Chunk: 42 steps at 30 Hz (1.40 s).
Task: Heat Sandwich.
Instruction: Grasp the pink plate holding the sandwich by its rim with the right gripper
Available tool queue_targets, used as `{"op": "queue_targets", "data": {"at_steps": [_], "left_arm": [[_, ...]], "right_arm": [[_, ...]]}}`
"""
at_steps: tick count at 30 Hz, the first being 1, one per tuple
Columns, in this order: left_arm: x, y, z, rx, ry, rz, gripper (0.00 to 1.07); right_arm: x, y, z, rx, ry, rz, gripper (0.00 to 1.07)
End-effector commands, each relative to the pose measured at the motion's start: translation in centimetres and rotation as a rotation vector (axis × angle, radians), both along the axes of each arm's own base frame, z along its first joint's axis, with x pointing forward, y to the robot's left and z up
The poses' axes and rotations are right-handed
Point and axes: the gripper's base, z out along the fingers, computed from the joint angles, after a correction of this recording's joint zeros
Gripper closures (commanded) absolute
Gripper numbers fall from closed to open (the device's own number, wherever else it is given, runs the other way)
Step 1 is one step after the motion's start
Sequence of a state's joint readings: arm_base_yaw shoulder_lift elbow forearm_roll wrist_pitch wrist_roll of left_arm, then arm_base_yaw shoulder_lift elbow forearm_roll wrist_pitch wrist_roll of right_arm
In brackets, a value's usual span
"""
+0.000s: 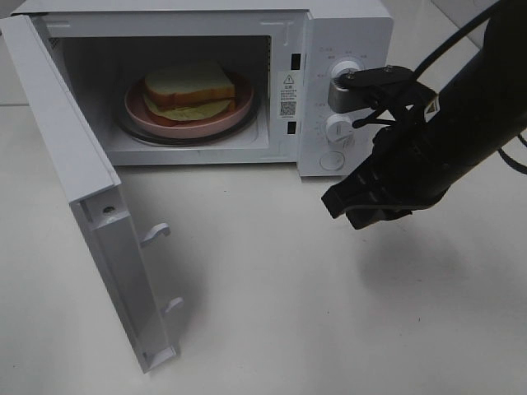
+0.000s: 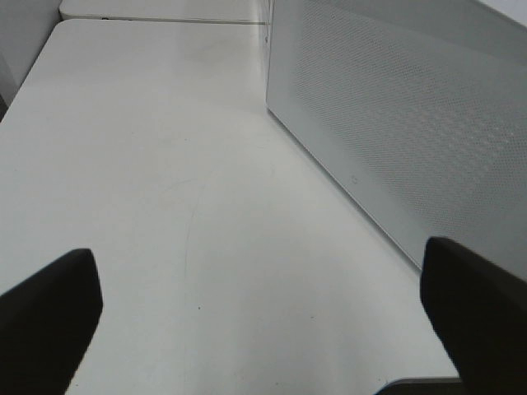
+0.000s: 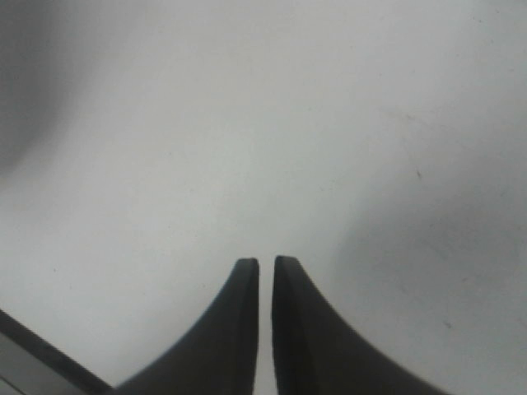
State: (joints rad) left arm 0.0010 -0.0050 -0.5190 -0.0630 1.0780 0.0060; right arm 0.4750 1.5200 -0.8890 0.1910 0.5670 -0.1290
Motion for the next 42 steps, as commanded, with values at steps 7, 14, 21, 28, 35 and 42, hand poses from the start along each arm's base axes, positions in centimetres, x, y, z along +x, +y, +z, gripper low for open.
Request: {"op": "queue_targets", "data": {"at_steps": [7,14,21,28,35,42], "left_arm": [[0.0,0.0,-0.1,-0.006,-0.004,0.004,0.09],[0.0,0.0,-0.1,-0.006,-0.004,0.004,0.09],[0.0,0.0,-0.1,-0.006,-0.004,0.004,0.09],[0.0,0.0,-0.1,-0.006,-0.004,0.004,0.09],[0.0,0.0,-0.1,-0.006,-0.004,0.004,0.09],[0.0,0.0,-0.1,-0.006,-0.004,0.004,0.09]], "right_arm": [[-0.1,0.0,1.4,-0.118,-0.048,0.407,0.97],[-0.5,-0.1,1.4,-0.201,-0.088,0.748,0.96],[-0.7,-0.2,1.4,-0.276,-0.166,1.127,0.96],[-0.7,-0.7,1.3,-0.359,-0.180,1.293,0.95],[-0.2,-1.0,1.3,-0.418,-0.193,1.258,0.78],[0.2,-1.0,1.4,-0.426,-0.220,1.175,0.37]]}}
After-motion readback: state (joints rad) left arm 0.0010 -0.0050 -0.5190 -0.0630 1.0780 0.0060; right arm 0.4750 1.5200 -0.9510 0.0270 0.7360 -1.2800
